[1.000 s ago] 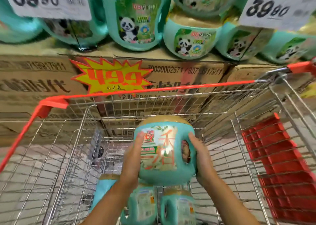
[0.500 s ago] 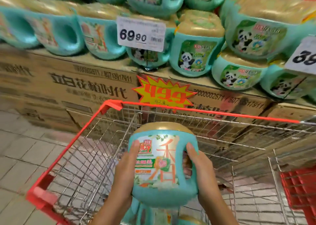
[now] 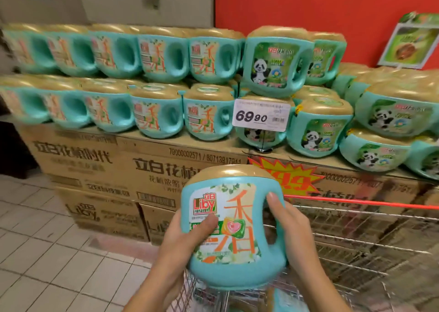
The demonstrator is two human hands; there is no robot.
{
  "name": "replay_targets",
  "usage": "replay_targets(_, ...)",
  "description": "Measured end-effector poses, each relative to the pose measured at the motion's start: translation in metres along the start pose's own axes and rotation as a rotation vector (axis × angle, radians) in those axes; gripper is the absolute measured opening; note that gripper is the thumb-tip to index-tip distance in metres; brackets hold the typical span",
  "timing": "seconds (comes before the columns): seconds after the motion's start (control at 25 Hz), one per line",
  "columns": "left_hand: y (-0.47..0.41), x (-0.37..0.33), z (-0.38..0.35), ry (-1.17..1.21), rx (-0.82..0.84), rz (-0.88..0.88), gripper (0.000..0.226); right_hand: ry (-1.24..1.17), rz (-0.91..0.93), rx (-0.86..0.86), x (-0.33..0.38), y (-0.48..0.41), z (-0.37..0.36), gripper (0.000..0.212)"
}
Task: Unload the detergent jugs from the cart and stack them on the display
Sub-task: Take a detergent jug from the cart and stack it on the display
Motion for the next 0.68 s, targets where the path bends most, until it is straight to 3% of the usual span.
replay_targets(0.24, -0.029, -0.056, 0.045, 0.069, -0.002, -0.113, 0.065, 0.101, 0.044, 0.238, 0.023, 0.007, -0.066, 0.045)
replay_targets(0.4, -0.056, -0.088, 0.04, 0.1, -0.03, -0.235, 0.08, 0.173, 0.11, 0.312, 0.043, -0.011, -0.092, 0.071)
replay_targets(0.6, -0.1, -0.131, 0.018, 0.085, -0.007, -0.395, 0.068, 0.223, 0.252, 0.315, 0.074, -0.049, -0.125, 0.106)
replay_targets(0.68, -0.118, -0.153, 0.009, 0.015, 0.06, -0.469, 0.069, 0.254, 0.351, 0.282, 0.093, -0.07, -0.138, 0.106)
Point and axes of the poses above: each hand's wrist, its own y-axis away from the middle knuckle, its own z-axis out of the back of the hand, x = y × z, the point moved 3 cm from there along -y, towards the middle knuckle, and after that the axes turned 14 degrees about -x, right-handed, at the moved point
